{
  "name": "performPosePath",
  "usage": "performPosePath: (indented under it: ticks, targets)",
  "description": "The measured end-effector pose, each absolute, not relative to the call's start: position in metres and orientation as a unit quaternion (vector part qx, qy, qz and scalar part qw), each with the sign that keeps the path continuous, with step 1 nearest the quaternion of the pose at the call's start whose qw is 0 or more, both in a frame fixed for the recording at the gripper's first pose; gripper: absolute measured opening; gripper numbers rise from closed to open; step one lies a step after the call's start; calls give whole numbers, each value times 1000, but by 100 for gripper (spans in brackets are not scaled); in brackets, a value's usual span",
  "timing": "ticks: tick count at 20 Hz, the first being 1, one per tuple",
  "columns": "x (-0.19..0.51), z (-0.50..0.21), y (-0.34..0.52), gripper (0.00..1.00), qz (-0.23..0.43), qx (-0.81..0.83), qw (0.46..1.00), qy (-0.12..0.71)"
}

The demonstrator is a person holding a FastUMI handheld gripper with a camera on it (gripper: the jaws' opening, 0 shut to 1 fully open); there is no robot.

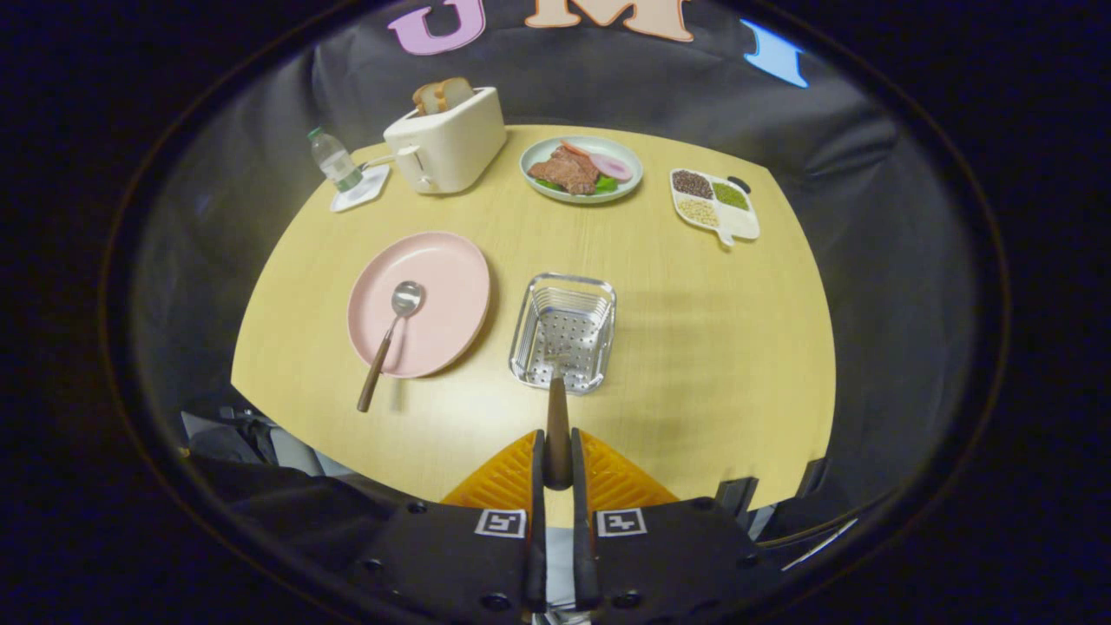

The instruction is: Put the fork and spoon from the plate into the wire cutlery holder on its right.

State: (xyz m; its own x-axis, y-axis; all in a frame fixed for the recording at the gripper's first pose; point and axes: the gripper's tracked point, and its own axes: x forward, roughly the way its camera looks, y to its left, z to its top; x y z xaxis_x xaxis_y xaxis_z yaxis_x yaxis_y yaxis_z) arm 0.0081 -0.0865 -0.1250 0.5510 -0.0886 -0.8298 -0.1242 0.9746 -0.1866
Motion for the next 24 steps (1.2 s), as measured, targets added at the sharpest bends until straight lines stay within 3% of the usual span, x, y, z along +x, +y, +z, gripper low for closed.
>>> performPosePath:
  ticks: [8, 20, 24]
  targets:
    - [-1, -125, -84, 99, 13, -95, 894, 438]
    - [12, -79, -17, 100, 11, -88, 965, 245]
    - [11, -94, 16, 99, 9, -73, 975, 212]
